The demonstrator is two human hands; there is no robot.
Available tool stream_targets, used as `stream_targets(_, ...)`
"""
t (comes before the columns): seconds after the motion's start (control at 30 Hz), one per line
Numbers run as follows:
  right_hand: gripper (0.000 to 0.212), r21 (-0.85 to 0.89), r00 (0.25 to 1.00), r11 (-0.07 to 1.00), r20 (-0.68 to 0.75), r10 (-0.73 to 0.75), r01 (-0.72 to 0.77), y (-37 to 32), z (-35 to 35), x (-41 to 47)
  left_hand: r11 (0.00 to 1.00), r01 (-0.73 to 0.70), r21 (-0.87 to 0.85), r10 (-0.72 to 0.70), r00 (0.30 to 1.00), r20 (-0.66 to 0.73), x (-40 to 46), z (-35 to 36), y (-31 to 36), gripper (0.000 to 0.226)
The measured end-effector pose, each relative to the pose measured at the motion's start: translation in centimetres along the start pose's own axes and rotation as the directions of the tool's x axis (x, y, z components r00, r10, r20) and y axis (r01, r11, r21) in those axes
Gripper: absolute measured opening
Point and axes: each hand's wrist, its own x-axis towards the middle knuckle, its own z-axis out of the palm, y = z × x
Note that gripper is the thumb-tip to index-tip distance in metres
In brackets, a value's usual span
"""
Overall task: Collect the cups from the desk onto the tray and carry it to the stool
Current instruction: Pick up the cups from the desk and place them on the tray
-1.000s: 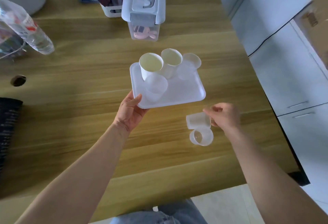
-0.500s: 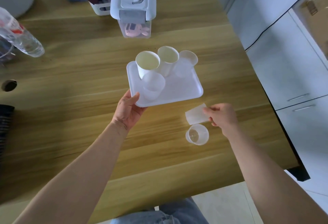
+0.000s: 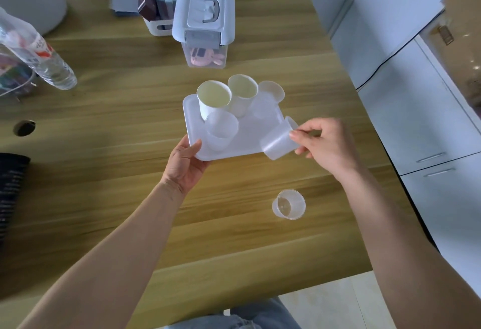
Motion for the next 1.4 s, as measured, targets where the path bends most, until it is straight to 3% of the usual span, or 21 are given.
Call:
stream_targets(0.13,0.012,-0.205,0.954,0.94,-0.067,-0.292,0.274,-1.1,2.4,0.7,1.0,0.012,0.016,-0.012,1.0,0.021,-0.6,0.2,0.0,0.04)
stream_targets(0.2,0.012,-0.282,0.927,0.896,-0.054,-0.371,0.343,-1.1,3.6,0.8,1.0,0.018,0.022,-0.019,0.999,0.032,-0.9,0.3,-0.2,0.039)
stream_targets(0.37,0.012,-0.385,0.908,0.838,0.001,-0.418,0.386,-0.6,5.3,0.4,0.999,0.026,0.019,-0.027,0.998,0.05,-1.3,0.6,-0.5,0.039)
stream_targets(0.6,0.02,-0.31,0.896,0.86,-0.053,-0.44,0.404,0.2,4.5,-0.4,0.999,0.033,0.011,-0.033,0.998,0.046,-1.4,0.8,-0.7,0.041)
stream_targets(0.77,0.023,-0.205,0.924,0.936,-0.202,-0.326,0.285,2.2,3.5,-1.9,0.999,0.038,0.025,-0.039,0.999,0.021,-1.5,0.7,-1.1,0.043)
stream_targets(0.87,0.021,-0.155,0.956,0.974,-0.218,-0.197,0.166,5.0,3.2,-3.0,0.999,0.045,0.017,-0.045,0.999,0.0,-1.7,0.5,-1.6,0.041)
stream_targets(0.97,0.017,-0.22,0.994,0.975,-0.109,0.017,-0.04,8.1,3.4,-4.4,0.998,0.058,0.024,-0.057,0.998,-0.023,-1.8,0.2,-2.0,0.041)
stream_targets(1.1,0.02,-0.284,0.968,0.939,0.094,0.231,-0.197,10.8,4.1,-5.5,0.997,0.066,0.036,-0.065,0.997,-0.039,-1.8,0.2,-2.1,0.04)
stream_targets(1.4,0.013,-0.281,0.959,0.934,0.111,0.259,-0.22,11.1,3.6,-5.6,0.997,0.068,0.036,-0.067,0.998,-0.02,-2.0,0.5,-2.2,0.046)
